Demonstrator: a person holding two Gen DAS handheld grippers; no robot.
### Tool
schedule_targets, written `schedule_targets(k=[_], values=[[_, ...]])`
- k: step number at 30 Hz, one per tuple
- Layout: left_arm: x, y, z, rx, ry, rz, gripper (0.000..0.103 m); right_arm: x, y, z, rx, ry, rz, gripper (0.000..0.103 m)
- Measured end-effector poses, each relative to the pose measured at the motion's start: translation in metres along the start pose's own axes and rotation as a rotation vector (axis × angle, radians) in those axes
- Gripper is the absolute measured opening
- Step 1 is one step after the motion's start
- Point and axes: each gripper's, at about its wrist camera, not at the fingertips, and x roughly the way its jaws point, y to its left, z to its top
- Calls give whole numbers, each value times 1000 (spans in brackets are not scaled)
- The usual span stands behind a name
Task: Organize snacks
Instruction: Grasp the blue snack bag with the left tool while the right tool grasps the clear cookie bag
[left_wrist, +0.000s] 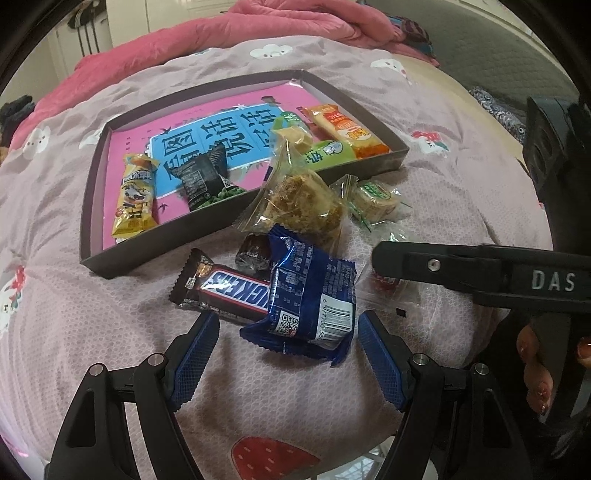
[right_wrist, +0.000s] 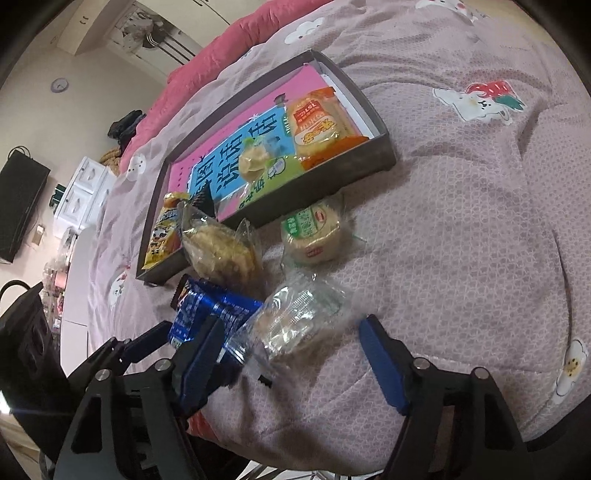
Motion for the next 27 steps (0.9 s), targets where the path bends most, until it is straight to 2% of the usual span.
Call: schedule_targets(k=[5,8,16,19,23,27], values=[[5,-3,2,5,9,7,79,10,9,5,-46,6,-12,59],[6,-3,3,6,10,12,79,14,15,5,-94,-2,-53,45],[13,-7,6,5,25,8,79,6,17,5,-161,-33,-85,40],[14,-8,8,10,16,21,79,-1,16,5,-165,-55,-85,39],[13,-7,10,-2,0,3,79,-11,12,6,-154,-79,-70,39],[13,-11,11,11,-10,14,66,-17,8,8,-140,-100,-52,38]])
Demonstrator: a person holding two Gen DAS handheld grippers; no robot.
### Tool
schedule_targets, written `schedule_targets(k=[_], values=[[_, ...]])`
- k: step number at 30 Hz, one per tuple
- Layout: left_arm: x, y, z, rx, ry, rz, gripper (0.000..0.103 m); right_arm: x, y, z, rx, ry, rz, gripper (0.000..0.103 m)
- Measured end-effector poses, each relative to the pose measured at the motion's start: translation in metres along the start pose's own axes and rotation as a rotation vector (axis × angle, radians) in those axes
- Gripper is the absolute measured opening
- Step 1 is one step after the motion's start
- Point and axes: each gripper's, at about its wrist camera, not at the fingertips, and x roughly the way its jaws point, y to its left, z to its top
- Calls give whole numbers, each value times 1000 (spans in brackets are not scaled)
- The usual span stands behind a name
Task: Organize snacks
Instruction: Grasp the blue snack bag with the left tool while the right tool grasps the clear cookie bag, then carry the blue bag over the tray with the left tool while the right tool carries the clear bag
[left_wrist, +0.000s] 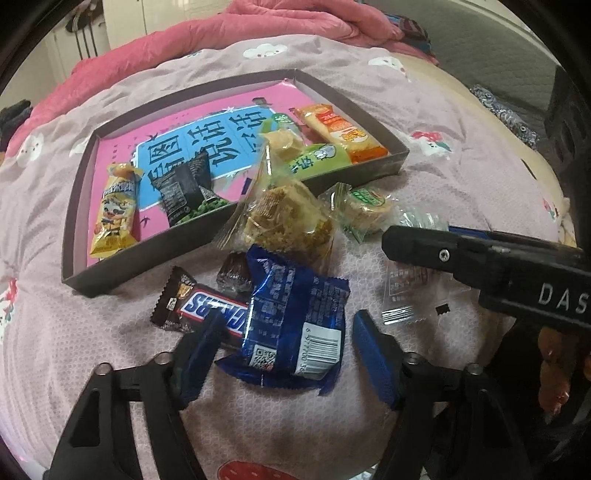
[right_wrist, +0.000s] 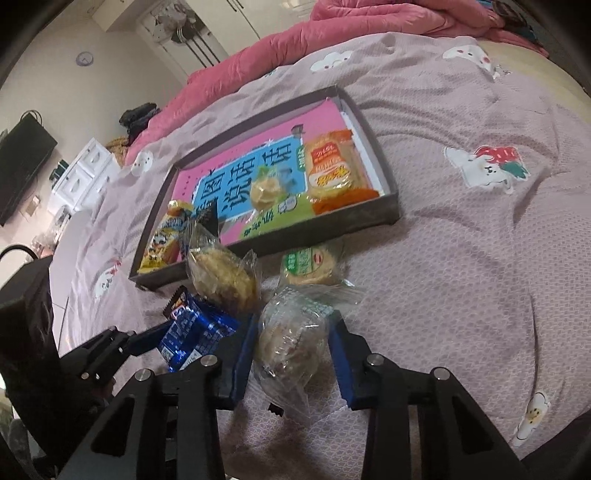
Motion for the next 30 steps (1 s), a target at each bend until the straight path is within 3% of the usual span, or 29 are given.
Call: schedule_targets(k=[7,17,30], values=[[-3,4,-1,-19,-13,-21,54,-5,2,1,-6,-27,23,38],[-17,17,-4,-57,-29,-37,53,-14,5,3,-22,-73,56,38],[-45,39,4,-140,-114,-58,53,-24,7,6,-40,-127,60,38]])
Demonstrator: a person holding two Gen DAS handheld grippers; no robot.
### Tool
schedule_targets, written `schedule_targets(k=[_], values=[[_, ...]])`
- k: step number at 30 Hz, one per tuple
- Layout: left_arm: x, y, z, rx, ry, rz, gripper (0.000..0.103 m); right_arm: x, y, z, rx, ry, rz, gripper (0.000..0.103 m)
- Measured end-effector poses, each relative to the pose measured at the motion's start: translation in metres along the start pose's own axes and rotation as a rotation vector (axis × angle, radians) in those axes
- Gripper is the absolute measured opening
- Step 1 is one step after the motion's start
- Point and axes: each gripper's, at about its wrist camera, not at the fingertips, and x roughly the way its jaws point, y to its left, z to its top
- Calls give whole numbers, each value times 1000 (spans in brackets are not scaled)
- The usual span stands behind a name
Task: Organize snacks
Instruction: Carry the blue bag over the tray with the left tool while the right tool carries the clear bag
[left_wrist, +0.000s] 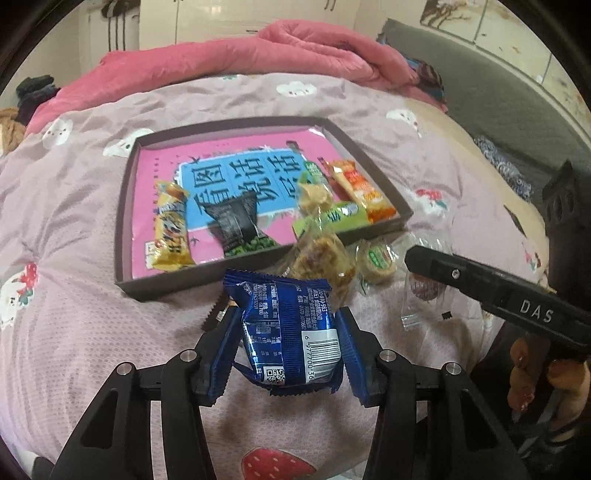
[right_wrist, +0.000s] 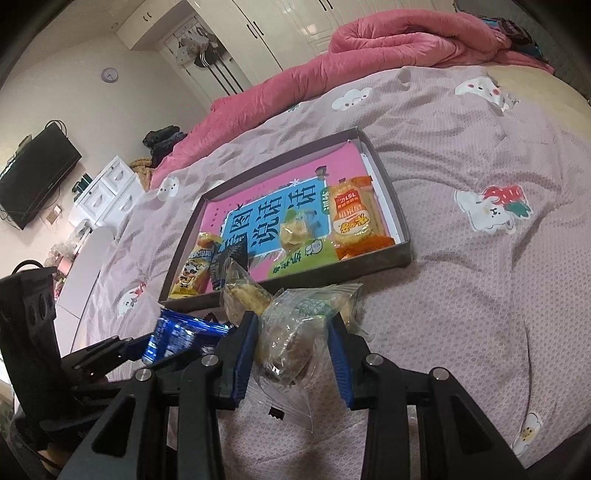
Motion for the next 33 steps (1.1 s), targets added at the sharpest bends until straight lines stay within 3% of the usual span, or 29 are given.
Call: schedule_targets(k=[33], values=[[-43,64,20,-201,-161,63,53,-15,-1,21,-33,-103,-6,38]])
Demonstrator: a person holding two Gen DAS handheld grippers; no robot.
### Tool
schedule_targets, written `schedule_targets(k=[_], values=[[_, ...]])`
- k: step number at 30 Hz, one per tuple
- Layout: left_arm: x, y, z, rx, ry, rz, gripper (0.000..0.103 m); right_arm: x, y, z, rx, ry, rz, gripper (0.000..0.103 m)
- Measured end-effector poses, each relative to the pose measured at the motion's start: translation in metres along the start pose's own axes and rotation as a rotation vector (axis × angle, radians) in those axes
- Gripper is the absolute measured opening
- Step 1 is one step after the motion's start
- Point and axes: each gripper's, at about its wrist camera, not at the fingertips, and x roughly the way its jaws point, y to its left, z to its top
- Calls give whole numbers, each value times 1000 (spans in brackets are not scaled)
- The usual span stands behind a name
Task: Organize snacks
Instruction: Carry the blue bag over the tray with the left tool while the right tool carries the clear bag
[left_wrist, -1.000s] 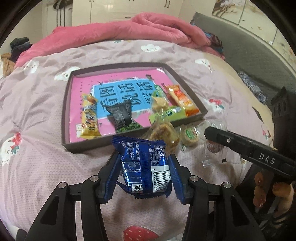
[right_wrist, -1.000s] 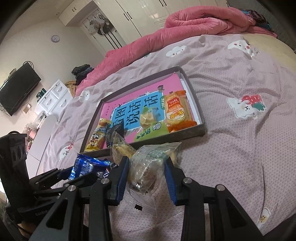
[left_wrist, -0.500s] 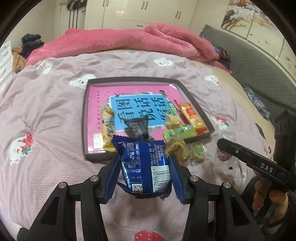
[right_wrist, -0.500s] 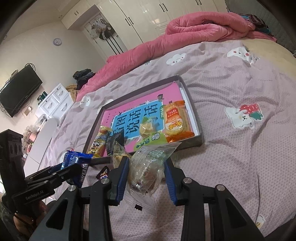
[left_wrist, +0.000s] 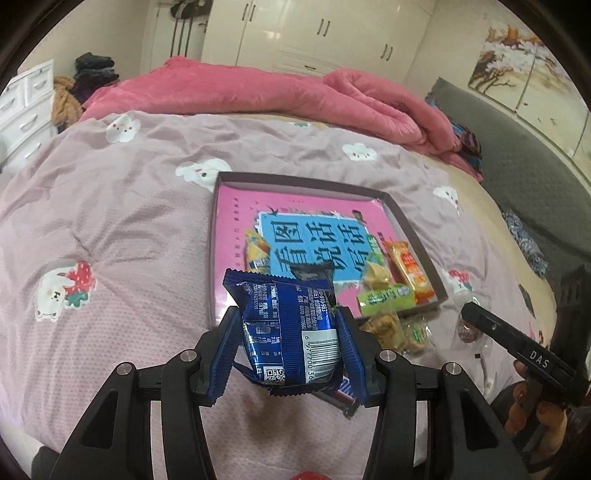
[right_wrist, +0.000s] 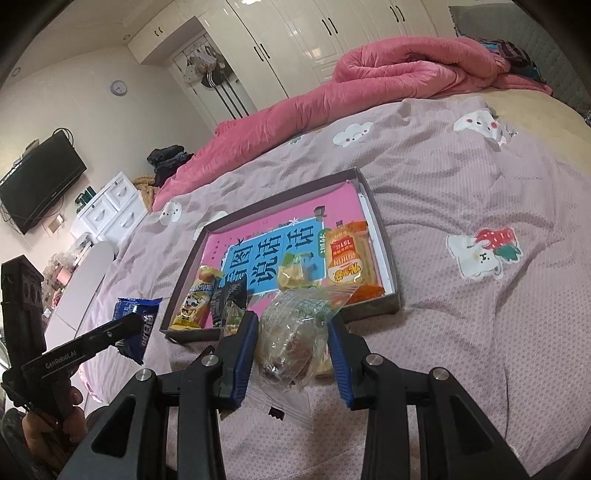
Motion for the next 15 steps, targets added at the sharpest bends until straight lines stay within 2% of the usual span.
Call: schedule_targets(k=[15], values=[[8,15,11,-55,-41,14,53,3,-3,15,-14,-39,-14,38]])
